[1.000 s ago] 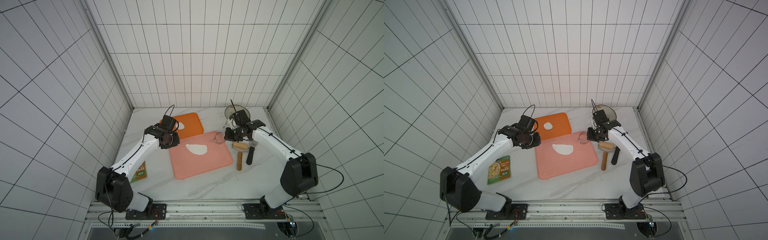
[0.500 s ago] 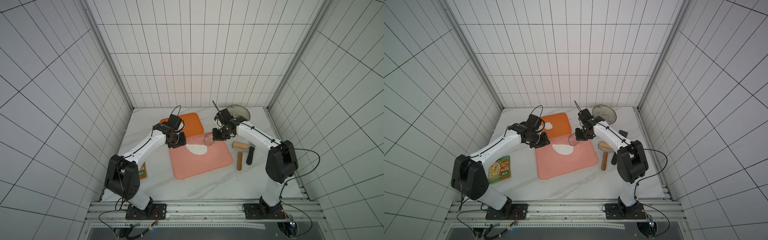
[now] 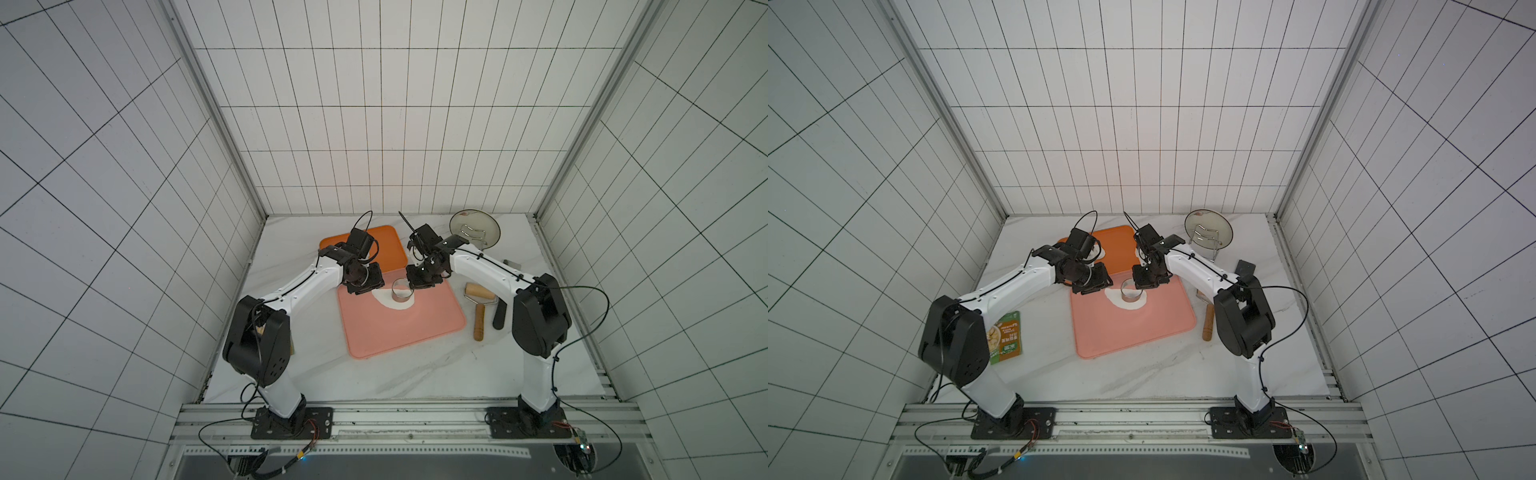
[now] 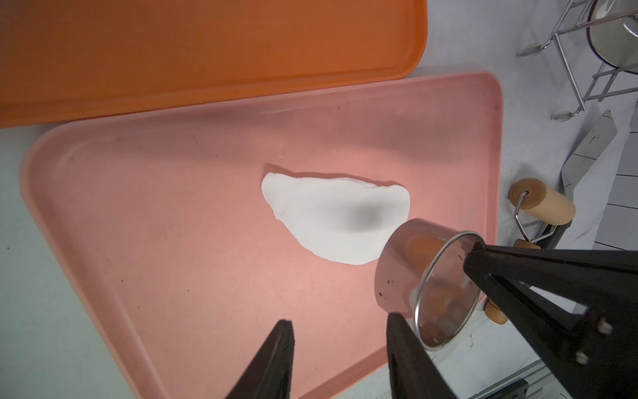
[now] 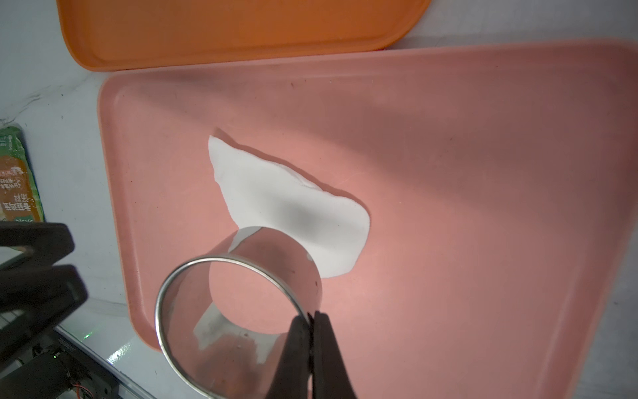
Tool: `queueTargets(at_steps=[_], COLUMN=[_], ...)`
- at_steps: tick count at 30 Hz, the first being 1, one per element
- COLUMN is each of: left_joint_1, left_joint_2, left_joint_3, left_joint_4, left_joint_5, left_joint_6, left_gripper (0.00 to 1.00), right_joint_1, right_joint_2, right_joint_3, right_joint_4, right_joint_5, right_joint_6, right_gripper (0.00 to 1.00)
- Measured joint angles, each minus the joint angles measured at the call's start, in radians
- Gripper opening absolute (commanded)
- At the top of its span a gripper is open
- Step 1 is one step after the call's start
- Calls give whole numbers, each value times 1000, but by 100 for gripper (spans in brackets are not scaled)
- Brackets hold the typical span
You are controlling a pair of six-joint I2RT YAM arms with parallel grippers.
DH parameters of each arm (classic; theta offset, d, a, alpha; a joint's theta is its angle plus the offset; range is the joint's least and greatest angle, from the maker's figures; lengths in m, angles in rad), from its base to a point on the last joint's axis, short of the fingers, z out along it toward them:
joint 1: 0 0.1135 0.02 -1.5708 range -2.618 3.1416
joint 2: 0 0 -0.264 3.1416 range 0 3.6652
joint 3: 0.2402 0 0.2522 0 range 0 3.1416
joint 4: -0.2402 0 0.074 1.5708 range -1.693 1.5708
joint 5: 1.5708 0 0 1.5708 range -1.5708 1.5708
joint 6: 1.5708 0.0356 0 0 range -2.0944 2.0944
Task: Roll out the dumpling wrappers from the dough
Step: Press the dumpling wrapper on the work surface.
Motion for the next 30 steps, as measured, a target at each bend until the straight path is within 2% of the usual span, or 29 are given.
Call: queueTargets(at_steps=[5, 14, 23, 30], left_joint_1=[-12, -26, -45, -53], left_joint_2=[18, 32, 72, 78], left_joint_3=[2, 14, 18, 26], left_joint_4=[16, 35, 39, 41], left_joint_5=[8, 15, 23, 25], left_joint_6=[-5, -8, -10, 0], left_gripper=[35, 35, 13, 1], right_joint_1=[19, 33, 33, 33], right_joint_2=[11, 37, 37, 41], right_joint_3=[14, 25, 31, 31], right_joint_4=[-1, -3, -5, -8], right_joint_5=[7, 19, 22, 34], right_joint_6=[-4, -5, -7, -10], right_gripper=[0, 0, 0, 0])
